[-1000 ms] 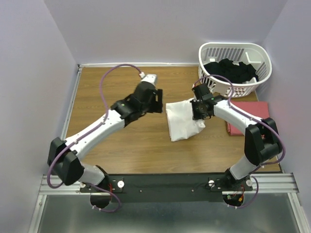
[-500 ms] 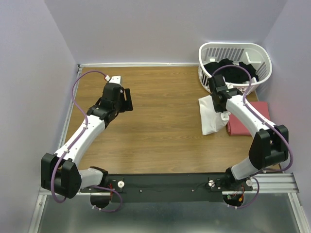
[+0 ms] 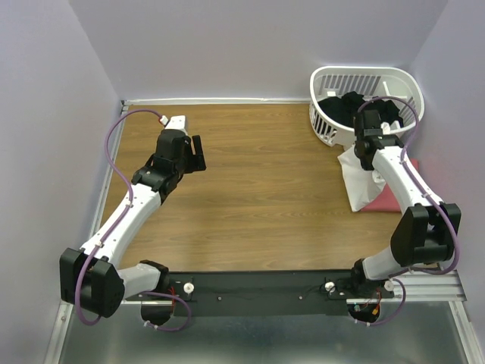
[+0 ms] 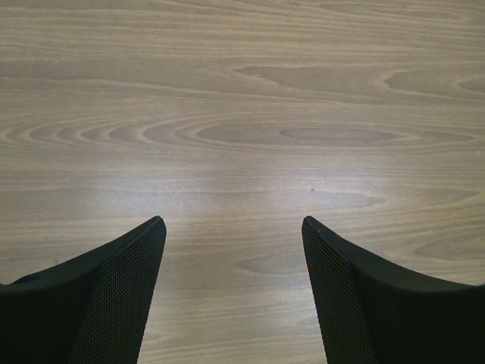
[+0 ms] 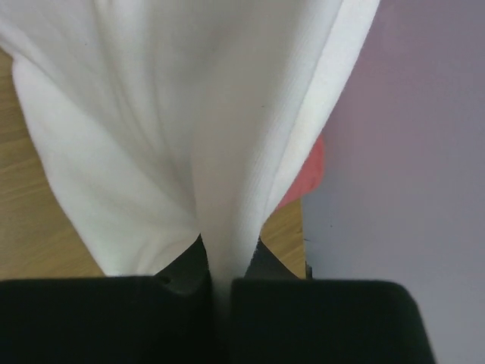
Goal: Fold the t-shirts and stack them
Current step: Neatly place the folded tshirt to the corner
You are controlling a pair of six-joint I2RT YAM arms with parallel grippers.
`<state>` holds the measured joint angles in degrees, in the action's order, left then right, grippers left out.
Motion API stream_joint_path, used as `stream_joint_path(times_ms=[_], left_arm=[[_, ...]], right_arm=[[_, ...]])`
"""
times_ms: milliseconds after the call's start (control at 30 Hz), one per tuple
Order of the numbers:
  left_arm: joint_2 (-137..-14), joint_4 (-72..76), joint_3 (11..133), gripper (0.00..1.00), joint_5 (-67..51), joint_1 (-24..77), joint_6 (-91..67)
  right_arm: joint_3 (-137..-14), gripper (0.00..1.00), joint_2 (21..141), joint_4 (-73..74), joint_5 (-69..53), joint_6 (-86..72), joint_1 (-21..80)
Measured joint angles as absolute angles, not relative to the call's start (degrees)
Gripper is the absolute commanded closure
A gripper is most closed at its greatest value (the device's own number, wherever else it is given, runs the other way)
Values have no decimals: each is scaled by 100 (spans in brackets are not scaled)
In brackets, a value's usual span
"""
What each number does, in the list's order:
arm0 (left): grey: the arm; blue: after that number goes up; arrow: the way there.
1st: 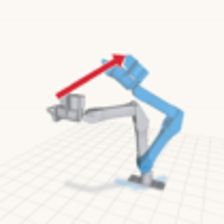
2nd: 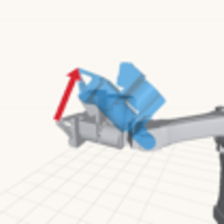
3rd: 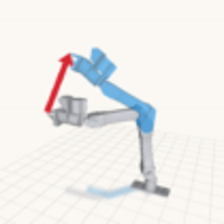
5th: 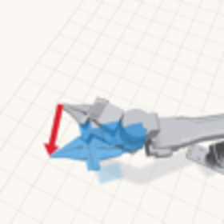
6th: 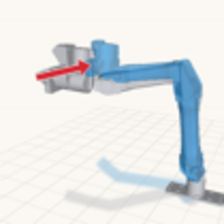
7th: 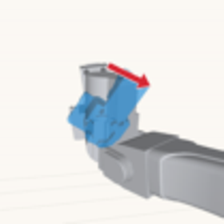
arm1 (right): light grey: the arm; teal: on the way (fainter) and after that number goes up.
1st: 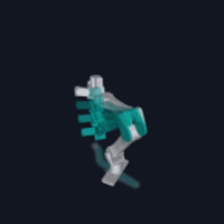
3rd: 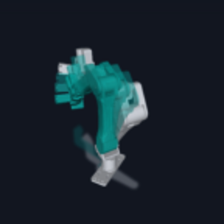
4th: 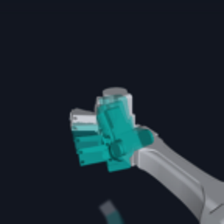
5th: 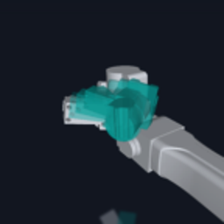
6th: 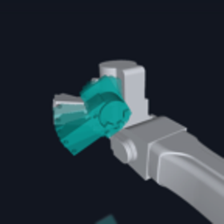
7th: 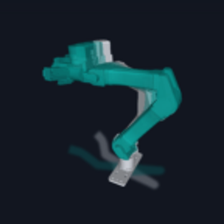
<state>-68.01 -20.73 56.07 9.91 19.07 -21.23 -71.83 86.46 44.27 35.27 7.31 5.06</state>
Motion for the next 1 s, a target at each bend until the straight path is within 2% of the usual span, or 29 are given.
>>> stream_joint_path(times_ms=[500, 667, 767, 800, 867, 900, 1000], left_arm=[[-6801, -2058, 5557, 20, 1138, 1896, -2117], [-6816, -2053, 5537, 20, 1194, 1887, -2117], [-6829, -2051, 5535, 20, 1199, 1885, -2117], [-6834, -2051, 5535, 20, 1201, 1885, -2117], [-6855, -2045, 5535, 20, 1201, 1876, -2117], [-6869, -2043, 5535, 20, 1199, 1865, -2117], [-6888, -2040, 5535, 20, 1199, 1809, -2117]], right_arm=[[-6663, 99, 9478, 3336, 3538, 1000, -650], [-6587, 90, 9815, 2998, 3667, 1057, -827], [-6608, 78, 10029, 2880, 3791, 1055, -899], [-6626, 66, 10106, 2847, 3835, 1068, -913], [-6663, 52, 10252, 2757, 3997, 1050, -923], [-6722, 35, 10300, 2753, 4099, 1057, -928], [-6853, 12, 10379, 2777, 4436, 1031, -950]])
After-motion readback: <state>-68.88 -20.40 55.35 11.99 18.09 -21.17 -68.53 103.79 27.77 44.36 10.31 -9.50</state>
